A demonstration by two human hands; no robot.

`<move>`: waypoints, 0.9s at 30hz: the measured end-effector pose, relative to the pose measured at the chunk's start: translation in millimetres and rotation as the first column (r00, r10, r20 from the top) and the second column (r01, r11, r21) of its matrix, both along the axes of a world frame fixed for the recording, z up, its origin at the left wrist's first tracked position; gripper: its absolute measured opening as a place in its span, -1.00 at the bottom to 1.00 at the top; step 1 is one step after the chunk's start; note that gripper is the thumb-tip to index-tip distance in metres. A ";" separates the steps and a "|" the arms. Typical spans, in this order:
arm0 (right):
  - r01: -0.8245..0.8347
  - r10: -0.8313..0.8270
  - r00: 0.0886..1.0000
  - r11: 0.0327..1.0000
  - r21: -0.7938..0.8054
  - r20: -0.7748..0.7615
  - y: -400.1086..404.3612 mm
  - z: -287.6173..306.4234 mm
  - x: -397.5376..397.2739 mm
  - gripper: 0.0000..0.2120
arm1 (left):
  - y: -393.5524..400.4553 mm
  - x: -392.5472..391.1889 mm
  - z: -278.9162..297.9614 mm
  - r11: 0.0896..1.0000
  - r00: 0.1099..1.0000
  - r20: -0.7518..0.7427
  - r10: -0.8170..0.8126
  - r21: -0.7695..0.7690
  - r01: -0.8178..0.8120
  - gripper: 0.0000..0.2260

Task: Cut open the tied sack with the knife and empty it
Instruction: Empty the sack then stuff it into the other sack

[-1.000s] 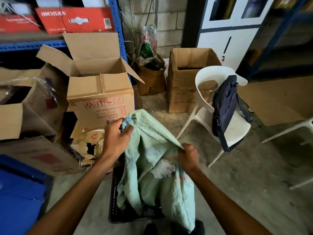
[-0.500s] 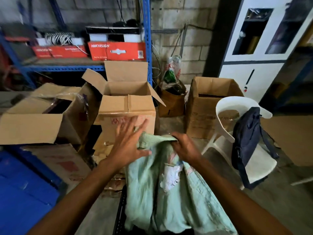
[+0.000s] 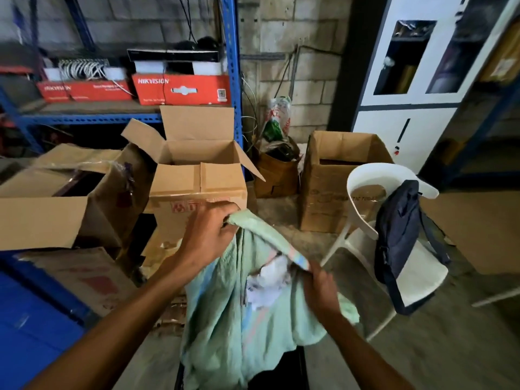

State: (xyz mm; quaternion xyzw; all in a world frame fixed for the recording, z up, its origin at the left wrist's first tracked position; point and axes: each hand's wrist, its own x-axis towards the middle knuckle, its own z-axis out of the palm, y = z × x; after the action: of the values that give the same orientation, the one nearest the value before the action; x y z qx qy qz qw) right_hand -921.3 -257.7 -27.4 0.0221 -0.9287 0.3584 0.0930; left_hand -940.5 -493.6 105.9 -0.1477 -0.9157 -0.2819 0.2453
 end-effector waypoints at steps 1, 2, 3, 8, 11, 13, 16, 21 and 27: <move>0.006 -0.007 0.998 1.000 -0.016 -0.061 0.6 11.0 -8.0 -0.73 | -7.8 -0.6 5.6 0.998 0.998 -0.016 0.059 0.026 -0.058 -0.86; -0.013 0.011 0.993 1.000 -0.015 -0.119 -0.6 25.3 -14.5 -0.75 | -18.8 -1.7 10.8 0.992 0.991 -0.056 0.120 0.055 -0.117 -0.88; -0.050 0.049 0.984 0.999 -0.005 -0.169 -4.1 39.5 -21.5 -0.77 | -31.7 -2.6 15.9 0.982 0.977 -0.120 0.178 0.080 -0.169 -0.90; -0.231 0.249 0.956 0.964 0.129 -0.157 -28.1 70.6 -35.5 -0.78 | -61.5 19.5 10.2 0.914 0.917 -0.143 0.372 0.228 -0.335 -0.91; -0.280 0.321 0.927 0.937 0.210 -0.194 -39.4 89.8 -40.1 -0.76 | -86.3 22.2 13.5 0.871 0.895 -0.090 0.437 0.288 -0.397 -0.90; -0.313 0.366 0.913 0.912 0.267 -0.181 -40.0 106.2 -40.9 -0.75 | -105.2 26.9 13.9 0.892 0.906 -0.051 0.420 0.204 -0.402 -0.88; -0.329 0.394 0.868 0.912 0.244 -0.303 -41.8 135.8 -34.7 -0.85 | -108.3 32.5 13.3 0.896 0.909 -0.091 0.408 0.231 -0.379 -0.83; -0.372 0.457 0.833 0.880 0.295 -0.312 -49.8 174.9 -32.6 -0.84 | -99.9 38.1 -1.4 0.896 0.927 -0.058 0.371 0.286 -0.341 -0.69; -0.413 0.505 0.819 0.849 0.328 -0.274 -69.6 208.6 -45.3 -0.85 | -88.6 23.7 25.3 0.893 0.917 -0.146 0.370 0.330 -0.308 -0.80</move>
State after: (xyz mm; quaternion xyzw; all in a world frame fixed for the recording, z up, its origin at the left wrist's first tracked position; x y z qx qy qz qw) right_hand -966.6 -327.3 181.2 0.3221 -0.9015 0.2384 0.1633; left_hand -916.8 -582.2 131.2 0.0258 -0.8436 -0.3536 0.4032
